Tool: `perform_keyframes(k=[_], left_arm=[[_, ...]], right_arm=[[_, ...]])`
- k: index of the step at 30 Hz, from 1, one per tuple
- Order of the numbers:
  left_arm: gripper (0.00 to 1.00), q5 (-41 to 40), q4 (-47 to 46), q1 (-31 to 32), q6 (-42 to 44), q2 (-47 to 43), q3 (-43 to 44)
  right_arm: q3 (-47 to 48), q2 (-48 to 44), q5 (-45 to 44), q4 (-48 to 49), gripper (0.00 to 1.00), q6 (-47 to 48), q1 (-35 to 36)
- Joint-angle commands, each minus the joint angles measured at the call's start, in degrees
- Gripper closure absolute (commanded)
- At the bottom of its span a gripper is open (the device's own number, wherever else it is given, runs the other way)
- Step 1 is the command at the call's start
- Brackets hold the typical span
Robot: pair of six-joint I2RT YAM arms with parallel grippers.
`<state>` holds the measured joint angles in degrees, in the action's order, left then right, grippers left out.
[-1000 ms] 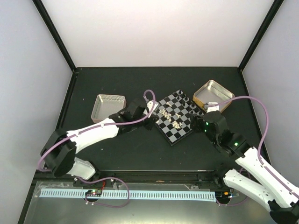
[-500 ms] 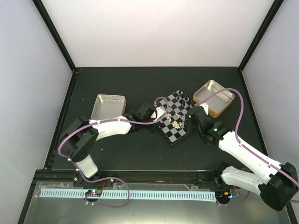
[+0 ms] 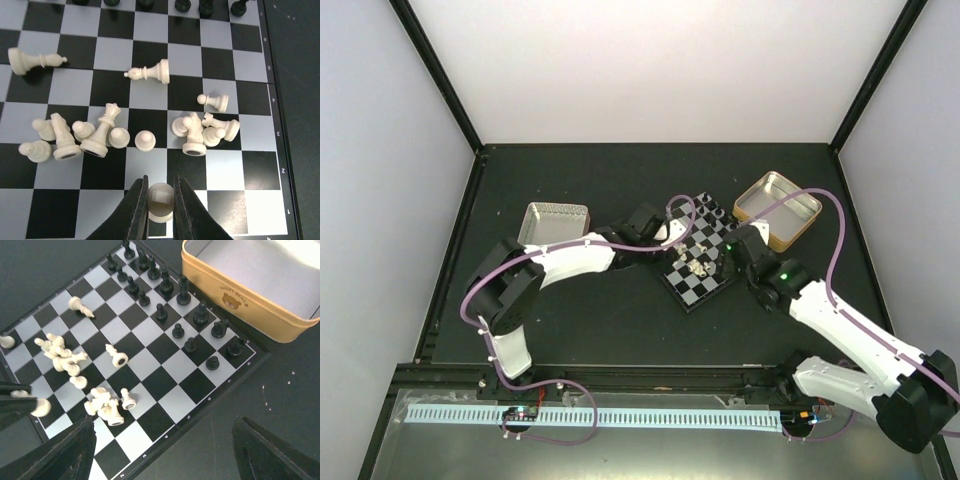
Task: Set up the chess pieces on the board
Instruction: Place the chess piece on the chessboard.
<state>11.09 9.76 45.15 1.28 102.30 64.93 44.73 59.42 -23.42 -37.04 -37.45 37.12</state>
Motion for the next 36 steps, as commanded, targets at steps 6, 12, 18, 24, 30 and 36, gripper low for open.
perform_keyframes(k=[6, 12, 18, 24, 30, 36], left_arm=[[0.99, 5.71, 8.91, -2.5, -4.31, 4.08, 6.01], [0.98, 8.92, 12.28, -4.3, -6.71, 6.61, 8.79], [0.99, 9.15, 16.98, -4.67, -8.13, 9.16, 12.09], [0.98, 10.85, 18.42, -4.66, -10.33, 10.47, 13.01], [0.99, 10.6, 21.03, -4.65, -11.57, 11.57, 14.66], [0.99, 9.15, 19.37, -4.69, -12.46, 10.06, 14.18]], right_arm=[[4.62, -5.34, -1.91, -4.55, 0.25, -1.03, -0.41], [6.34, -7.37, -2.19, -6.82, 0.25, -1.61, -0.42], [6.96, -9.41, -1.55, -7.9, 0.25, -2.08, -0.42], [6.56, -12.15, -0.92, -9.12, 0.25, -2.04, -0.41], [5.9, -14.93, 0.43, -8.13, 0.25, -0.13, -0.44], [4.77, -17.74, 0.3, -6.66, 0.25, 1.51, -0.47]])
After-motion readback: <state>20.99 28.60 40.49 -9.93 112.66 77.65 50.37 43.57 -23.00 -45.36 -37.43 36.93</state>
